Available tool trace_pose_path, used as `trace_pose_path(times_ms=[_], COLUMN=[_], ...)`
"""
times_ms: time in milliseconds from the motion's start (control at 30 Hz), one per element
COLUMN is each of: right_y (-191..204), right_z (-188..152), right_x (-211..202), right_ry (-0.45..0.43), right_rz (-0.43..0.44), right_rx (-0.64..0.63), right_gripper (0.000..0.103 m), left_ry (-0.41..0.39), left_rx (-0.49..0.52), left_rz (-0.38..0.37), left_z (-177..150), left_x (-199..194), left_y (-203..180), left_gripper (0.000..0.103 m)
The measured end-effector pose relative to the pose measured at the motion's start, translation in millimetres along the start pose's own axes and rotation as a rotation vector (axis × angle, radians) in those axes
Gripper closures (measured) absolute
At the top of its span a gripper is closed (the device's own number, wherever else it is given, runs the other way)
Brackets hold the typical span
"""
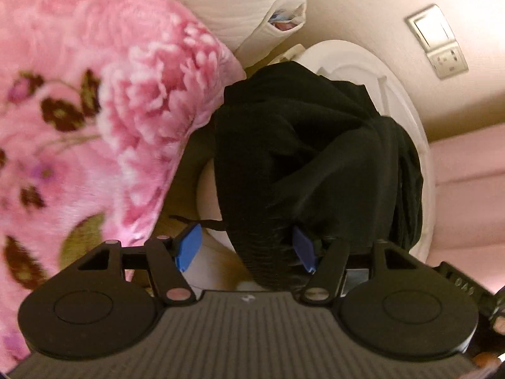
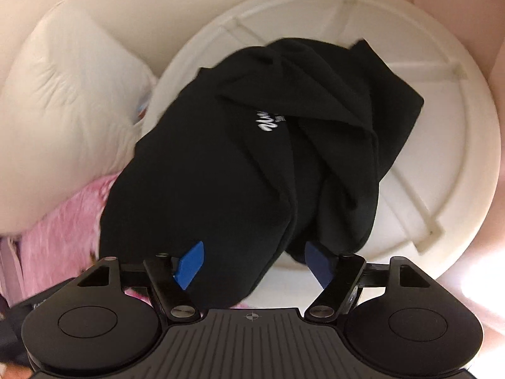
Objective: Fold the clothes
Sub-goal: 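Grasp the black garment with the right tool while the left tool grasps it too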
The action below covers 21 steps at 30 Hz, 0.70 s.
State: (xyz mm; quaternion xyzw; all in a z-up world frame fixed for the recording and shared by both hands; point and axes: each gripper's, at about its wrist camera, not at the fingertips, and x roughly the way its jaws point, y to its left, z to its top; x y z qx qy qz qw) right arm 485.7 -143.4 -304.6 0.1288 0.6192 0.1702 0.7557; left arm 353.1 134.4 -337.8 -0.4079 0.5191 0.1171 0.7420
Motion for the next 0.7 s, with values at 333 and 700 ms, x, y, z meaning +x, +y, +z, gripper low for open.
trace_pose_path(times_ms=[333,700], right_y=[-4.8,13.6], right_z=[11.6,17.2], right_x=[24.7,-48.3], right_ry=[-0.005,-0.186], right_rz=[0.028,0.128], right_rx=[0.121,0.017], right_gripper=[0.068,0.094], left_ry=[-0.057,-0.221], left_rx=[-0.014,0.110], left_rz=[-0.106,-0.194], left_z=[5.5,11.0], left_x=[14.0,-57.9], left_y=[-7.6,-29.8], left_gripper=[0.069,0.082])
